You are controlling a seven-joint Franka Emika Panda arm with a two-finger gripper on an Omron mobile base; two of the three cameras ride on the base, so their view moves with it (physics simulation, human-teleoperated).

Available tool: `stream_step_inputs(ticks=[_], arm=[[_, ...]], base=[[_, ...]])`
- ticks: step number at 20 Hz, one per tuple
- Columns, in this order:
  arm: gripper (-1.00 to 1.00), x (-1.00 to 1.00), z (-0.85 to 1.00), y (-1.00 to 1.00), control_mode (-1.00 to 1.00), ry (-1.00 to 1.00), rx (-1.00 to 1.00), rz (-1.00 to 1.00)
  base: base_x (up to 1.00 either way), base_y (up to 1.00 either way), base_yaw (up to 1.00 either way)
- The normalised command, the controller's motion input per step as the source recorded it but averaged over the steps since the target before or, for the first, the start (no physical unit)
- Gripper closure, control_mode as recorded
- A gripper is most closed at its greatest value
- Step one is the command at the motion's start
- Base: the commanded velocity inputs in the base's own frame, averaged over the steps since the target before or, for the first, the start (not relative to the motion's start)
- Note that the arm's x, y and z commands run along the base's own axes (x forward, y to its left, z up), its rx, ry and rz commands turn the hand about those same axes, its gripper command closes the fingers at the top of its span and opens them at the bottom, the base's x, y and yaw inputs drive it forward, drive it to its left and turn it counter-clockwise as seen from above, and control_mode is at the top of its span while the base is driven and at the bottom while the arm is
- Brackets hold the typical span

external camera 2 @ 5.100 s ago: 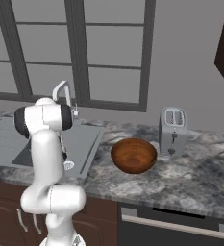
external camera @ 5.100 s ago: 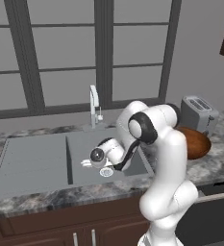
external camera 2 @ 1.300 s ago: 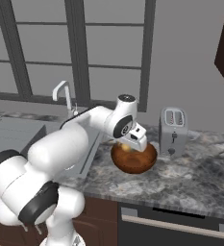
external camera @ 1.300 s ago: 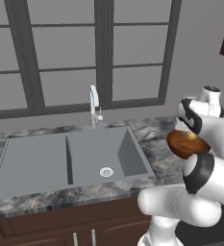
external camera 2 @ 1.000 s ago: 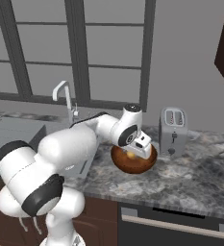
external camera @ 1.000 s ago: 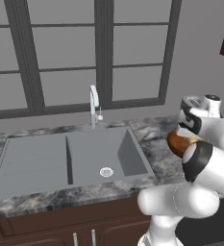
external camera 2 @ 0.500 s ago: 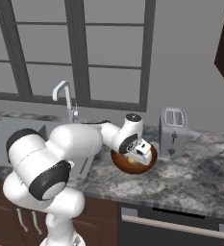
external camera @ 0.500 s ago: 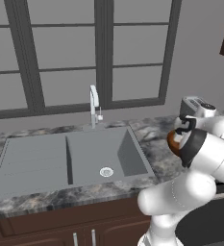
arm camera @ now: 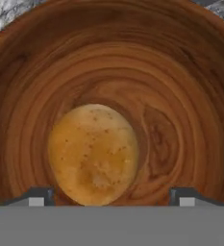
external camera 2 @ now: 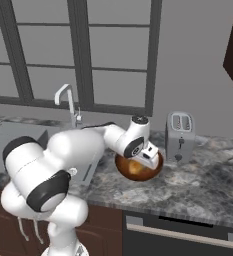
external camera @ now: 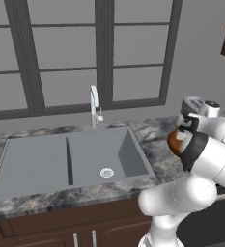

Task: Pick the tangerines from the cabinet and place them in one bowl. Pick the potato from the sink and place it in the other bowl.

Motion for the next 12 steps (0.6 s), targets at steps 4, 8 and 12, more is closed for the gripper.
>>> stream_step_inputs(ticks=[4,8,12], arm=[[-1.00,-0.54,0.99,0.14,-1.00,-0.20,-0.05,0.02],[-1.00,-0.93,0.91,0.47,-1.00,-0.15,-0.11,0.00],[-1.00,-1.00,0.79,0.67,-1.00,-0.12,-0.13,0.00]], base=[[0.00,0.00,0.00],[0.00,0.00,0.00],[0.00,0.00,0.00]])
